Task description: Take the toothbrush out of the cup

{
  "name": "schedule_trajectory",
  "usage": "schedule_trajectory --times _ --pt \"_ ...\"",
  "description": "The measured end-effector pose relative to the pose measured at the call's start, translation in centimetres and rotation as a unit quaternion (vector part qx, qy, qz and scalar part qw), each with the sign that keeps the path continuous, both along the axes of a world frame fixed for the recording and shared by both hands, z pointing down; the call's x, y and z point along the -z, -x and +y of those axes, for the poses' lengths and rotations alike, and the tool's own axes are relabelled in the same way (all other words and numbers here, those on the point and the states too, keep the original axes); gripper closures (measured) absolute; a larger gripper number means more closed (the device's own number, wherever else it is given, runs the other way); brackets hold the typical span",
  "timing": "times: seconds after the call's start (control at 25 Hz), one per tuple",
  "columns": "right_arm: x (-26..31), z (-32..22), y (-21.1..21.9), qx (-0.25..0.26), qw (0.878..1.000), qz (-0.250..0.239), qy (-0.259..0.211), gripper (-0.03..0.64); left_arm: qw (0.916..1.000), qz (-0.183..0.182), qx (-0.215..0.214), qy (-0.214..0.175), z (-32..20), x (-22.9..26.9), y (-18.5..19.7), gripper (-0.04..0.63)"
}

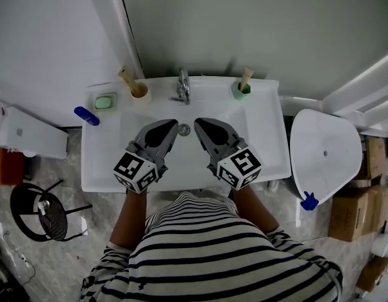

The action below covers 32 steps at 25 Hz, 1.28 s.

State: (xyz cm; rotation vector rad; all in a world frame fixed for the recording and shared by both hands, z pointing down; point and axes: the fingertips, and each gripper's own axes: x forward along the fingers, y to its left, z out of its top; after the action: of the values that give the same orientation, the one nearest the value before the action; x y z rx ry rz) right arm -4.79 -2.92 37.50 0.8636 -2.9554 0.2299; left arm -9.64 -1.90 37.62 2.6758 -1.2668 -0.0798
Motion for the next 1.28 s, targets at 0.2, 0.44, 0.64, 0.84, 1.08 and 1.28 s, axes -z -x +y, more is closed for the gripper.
schedule_trajectory --times 0.2,0.44,0.64,0.84,1.08,1.28 --pt "0.1 -1.1 2.5 -0.027 1.0 0.002 0.0 0.609 0.9996 -0.005 -0.026 0.005 -1.2 -0.2 2.4 0.588" --pt "0.1 -1.9 7.6 -0.051 0.999 0.004 0.001 0.609 0.9989 -0.003 -0.047 0.005 -2.7 -0.1 7.9 0.588" --pt "0.2 -2.0 11.6 -0.067 0.998 0.01 -0.001 0.609 0.9982 0.001 -0.06 0.004 -2.9 -0.2 12.2 0.588" --pt "0.1 -1.9 14.6 -0.079 0.997 0.013 -0.001 0.609 0.9978 0.007 -0.066 0.006 -2.8 -0.6 15.8 0.588" --pt "0.1 -2.4 17.1 -0.096 0.995 0.016 -0.006 0.609 0.9975 -0.004 -0.07 0.004 -3.9 -1.2 18.4 0.588" --pt "-0.4 -3.1 18.2 -0.106 0.994 0.025 -0.001 0.609 0.9983 -0.009 -0.055 0.015 -6.0 -1.9 20.2 0.588"
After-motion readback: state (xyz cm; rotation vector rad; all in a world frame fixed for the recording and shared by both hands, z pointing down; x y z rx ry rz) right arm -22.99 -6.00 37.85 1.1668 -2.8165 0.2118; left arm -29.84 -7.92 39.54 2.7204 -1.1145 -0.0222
